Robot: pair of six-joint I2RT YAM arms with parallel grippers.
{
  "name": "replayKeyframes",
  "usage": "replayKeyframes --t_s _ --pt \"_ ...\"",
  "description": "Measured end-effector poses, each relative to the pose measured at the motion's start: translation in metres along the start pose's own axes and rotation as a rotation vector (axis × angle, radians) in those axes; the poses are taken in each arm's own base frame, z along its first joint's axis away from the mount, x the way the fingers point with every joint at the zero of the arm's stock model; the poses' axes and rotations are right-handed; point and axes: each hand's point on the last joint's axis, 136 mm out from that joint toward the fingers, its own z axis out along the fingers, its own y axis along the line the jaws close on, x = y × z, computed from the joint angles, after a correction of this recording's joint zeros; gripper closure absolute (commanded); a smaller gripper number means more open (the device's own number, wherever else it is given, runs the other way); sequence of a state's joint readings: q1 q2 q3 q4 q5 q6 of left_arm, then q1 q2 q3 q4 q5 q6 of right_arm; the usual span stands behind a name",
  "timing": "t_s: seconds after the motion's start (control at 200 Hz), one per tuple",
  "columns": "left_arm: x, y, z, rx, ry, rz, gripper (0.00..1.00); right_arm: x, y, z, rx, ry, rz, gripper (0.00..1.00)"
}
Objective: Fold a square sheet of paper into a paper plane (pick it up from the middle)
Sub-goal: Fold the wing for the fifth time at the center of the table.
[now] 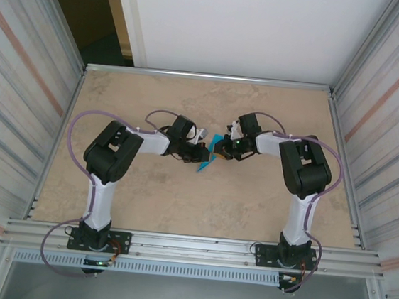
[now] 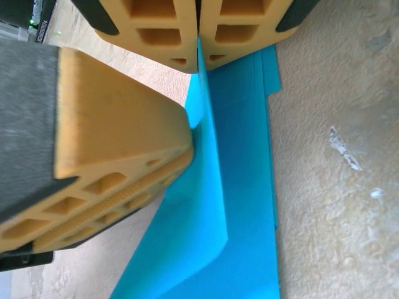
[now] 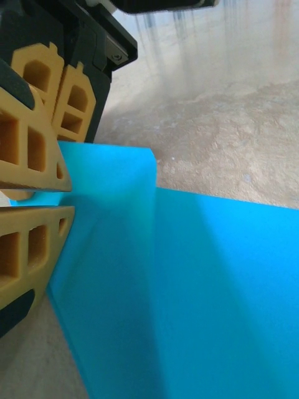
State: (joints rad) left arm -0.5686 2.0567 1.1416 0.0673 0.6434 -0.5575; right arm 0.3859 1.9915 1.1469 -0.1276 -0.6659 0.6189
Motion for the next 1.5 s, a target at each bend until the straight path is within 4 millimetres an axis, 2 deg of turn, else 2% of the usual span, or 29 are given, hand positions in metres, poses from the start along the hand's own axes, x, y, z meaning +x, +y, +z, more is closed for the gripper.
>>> replayKeyframes --t_s 0.175,0.566,1.092,1.503 --pt "0.0 0.001 0.0 -0.011 0.016 -0.012 0.92 0.001 0.01 -0.006 0.025 -0.023 -0.025 0.87" --pt "0.0 0.002 0.001 -0.033 0.029 -0.025 0.92 0.003 -0.003 -0.003 0.092 -0.023 -0.004 0.87" --pt "0.0 0.002 0.001 -0.031 0.032 -0.026 0.9 -0.001 -0.007 0.008 0.105 0.016 0.015 0.87" --pt "0.0 -0.003 -0.001 -0.028 0.024 -0.014 0.83 -0.001 -0.008 0.009 0.114 0.033 -0.001 0.87"
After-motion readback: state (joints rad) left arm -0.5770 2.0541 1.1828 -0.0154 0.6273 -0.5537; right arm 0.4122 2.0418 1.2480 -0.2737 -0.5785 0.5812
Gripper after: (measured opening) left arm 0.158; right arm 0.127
